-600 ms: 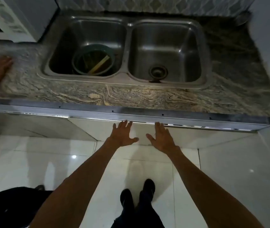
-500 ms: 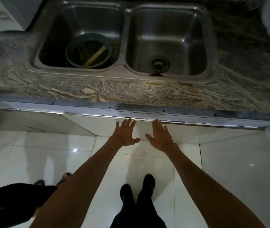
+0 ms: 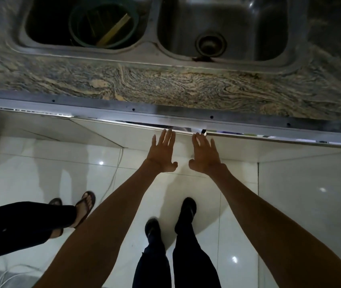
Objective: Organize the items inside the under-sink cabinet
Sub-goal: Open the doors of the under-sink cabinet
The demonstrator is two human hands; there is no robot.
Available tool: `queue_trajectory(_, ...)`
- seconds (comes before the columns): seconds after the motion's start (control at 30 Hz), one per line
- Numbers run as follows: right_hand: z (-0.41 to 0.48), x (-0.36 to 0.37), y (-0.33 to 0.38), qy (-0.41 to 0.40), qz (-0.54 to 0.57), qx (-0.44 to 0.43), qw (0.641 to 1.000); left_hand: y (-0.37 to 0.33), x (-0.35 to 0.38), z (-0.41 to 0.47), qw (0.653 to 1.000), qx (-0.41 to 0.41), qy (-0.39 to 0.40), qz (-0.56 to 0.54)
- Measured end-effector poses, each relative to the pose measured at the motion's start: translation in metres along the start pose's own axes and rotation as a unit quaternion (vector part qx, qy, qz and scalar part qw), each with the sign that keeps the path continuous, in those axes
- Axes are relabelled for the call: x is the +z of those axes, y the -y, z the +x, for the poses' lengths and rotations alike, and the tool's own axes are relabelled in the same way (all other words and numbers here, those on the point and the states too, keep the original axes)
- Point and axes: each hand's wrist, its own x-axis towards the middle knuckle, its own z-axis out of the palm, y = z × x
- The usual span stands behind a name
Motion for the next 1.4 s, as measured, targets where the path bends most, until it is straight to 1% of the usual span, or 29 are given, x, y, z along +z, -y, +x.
queue_trajectory(0.07,-0.008,0.000,-0.001,0.024,0.024,-0.004,0.999,-0.002,0.005,-0.010,1.000,0.003,0.002,-0.014)
queue_trajectory(0.17,-0.024,0.010,0.004,0.037,0.046,-0.001,0.998,0.000,0.014,-0.028,1.000,0.013,0.013,0.000)
queue_trajectory(0.27,-0.045,0.023,0.017,0.027,0.055,0.015,0.998,0.003,0.023,-0.051,0.999,0.027,0.011,0.034)
queue_trajectory(0.33,-0.055,0.033,0.027,0.023,0.081,0.033,0.996,0.005,0.027,-0.064,0.996,0.039,0.009,0.078)
queue_trajectory(0.4,-0.066,0.047,0.041,0.007,0.100,0.047,0.994,0.011,0.035,-0.075,0.992,0.057,-0.007,0.111)
queue_trajectory(0.5,-0.086,0.078,0.067,-0.039,0.141,0.071,0.987,0.030,0.053,-0.094,0.987,0.093,-0.038,0.124)
queue_trajectory(0.6,-0.109,0.109,0.091,-0.066,0.204,0.116,0.970,0.048,0.070,-0.116,0.981,0.129,-0.047,0.139)
queue_trajectory(0.7,-0.137,0.135,0.123,-0.040,0.267,0.142,0.952,0.061,0.084,-0.148,0.973,0.140,-0.043,0.177)
queue_trajectory(0.8,-0.163,0.170,0.168,0.023,0.323,0.162,0.932,0.082,0.102,-0.184,0.962,0.143,-0.012,0.230)
queue_trajectory(0.87,-0.176,0.196,0.206,0.057,0.339,0.146,0.928,0.102,0.111,-0.211,0.954,0.142,0.020,0.263)
queue_trajectory(0.97,-0.186,0.225,0.265,0.082,0.364,0.102,0.922,0.142,0.127,-0.238,0.943,0.142,0.064,0.294)
queue_trajectory(1.03,-0.185,0.240,0.303,0.097,0.374,0.075,0.919,0.172,0.138,-0.250,0.928,0.131,0.112,0.331)
queue_trajectory(1.07,-0.183,0.249,0.322,0.104,0.372,0.062,0.920,0.189,0.142,-0.258,0.916,0.114,0.124,0.364)
queue_trajectory(1.1,-0.180,0.257,0.337,0.109,0.368,0.054,0.922,0.205,0.146,-0.263,0.914,0.112,0.112,0.372)
queue_trajectory(1.13,-0.178,0.264,0.355,0.111,0.364,0.044,0.924,0.225,0.159,-0.266,0.932,0.110,0.094,0.332)
queue_trajectory(1.17,-0.176,0.270,0.371,0.108,0.357,0.038,0.927,0.237,0.164,-0.268,0.946,0.093,0.112,0.289)
queue_trajectory(1.2,-0.174,0.276,0.386,0.103,0.350,0.033,0.930,0.243,0.160,-0.276,0.923,0.123,0.143,0.335)
queue_trajectory(1.23,-0.173,0.278,0.399,0.097,0.343,0.030,0.934,0.243,0.152,-0.290,0.896,0.126,0.160,0.394)
queue_trajectory(1.27,-0.172,0.281,0.412,0.089,0.337,0.026,0.937,0.245,0.153,-0.302,0.902,0.129,0.123,0.394)
queue_trajectory(1.3,-0.172,0.283,0.422,0.081,0.331,0.026,0.940,0.248,0.154,-0.307,0.914,0.133,0.098,0.370)
queue_trajectory(1.33,-0.171,0.285,0.431,0.073,0.325,0.022,0.943,0.252,0.152,-0.313,0.933,0.099,0.088,0.335)
queue_trajectory(1.37,-0.171,0.285,0.436,0.070,0.319,0.022,0.945,0.257,0.154,-0.316,0.931,0.085,0.071,0.347)
queue_trajectory(1.4,-0.172,0.285,0.438,0.071,0.312,0.014,0.947,0.261,0.154,-0.318,0.917,0.092,0.070,0.381)
